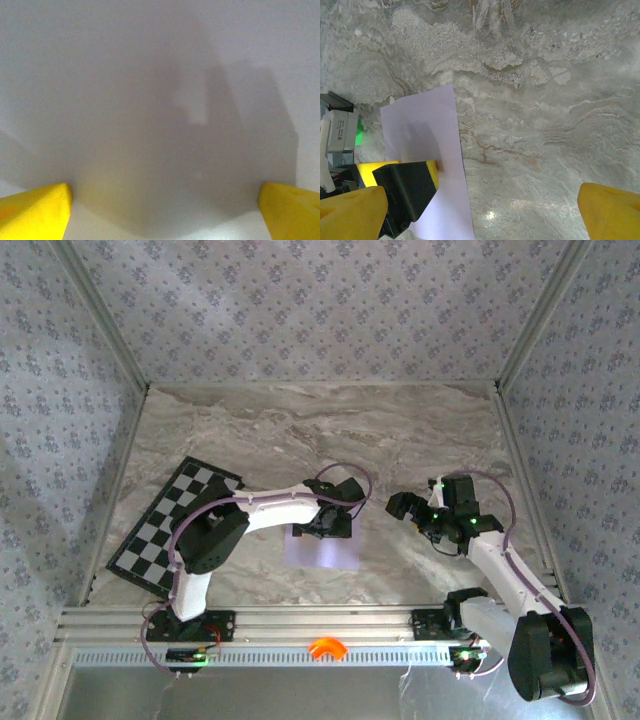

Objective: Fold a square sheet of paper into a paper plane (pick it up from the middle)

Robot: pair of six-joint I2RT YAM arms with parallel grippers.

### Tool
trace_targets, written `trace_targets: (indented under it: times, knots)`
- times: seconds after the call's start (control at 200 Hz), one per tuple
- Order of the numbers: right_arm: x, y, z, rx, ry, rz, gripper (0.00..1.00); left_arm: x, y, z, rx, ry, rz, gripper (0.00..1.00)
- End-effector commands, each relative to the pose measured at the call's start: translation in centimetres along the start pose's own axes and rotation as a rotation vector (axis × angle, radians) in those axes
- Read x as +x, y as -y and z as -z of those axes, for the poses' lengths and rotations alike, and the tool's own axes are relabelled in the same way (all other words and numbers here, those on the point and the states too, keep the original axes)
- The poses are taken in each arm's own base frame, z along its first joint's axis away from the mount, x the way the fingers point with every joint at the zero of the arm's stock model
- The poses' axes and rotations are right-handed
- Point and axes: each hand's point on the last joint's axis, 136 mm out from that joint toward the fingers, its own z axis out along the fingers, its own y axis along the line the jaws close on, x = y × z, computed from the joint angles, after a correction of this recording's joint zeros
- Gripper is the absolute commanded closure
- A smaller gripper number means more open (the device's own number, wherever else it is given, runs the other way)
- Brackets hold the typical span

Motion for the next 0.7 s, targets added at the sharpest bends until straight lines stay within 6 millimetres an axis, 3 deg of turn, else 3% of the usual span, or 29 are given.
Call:
trace_targets:
  times: [0.0,0.245,0.42,0.7]
  knots:
    - [0.3,0.2,-0.1,0.009,-0.008,-0.017,0.0,2.5,-1.9,-2.1,-0.087,-0.069,-0.014,0.08]
    - [-0.4,0.2,0.7,0.047,0.024,-0.023,0.0,1.0,-1.3,0.5,-0.093,0.01,-0.053,0.33]
    - [-0.4,0.4,1.0,0.059,0.031,-0.017,0.0,-0.2,-0.3,2.6,-0.027,0.079,-0.046,0.57]
    - [-0.5,0.5,1.3,0.067,0.033,-0.029,0.0,-1.6,1.2,6.0,0.221,0.17,0.022,0.63]
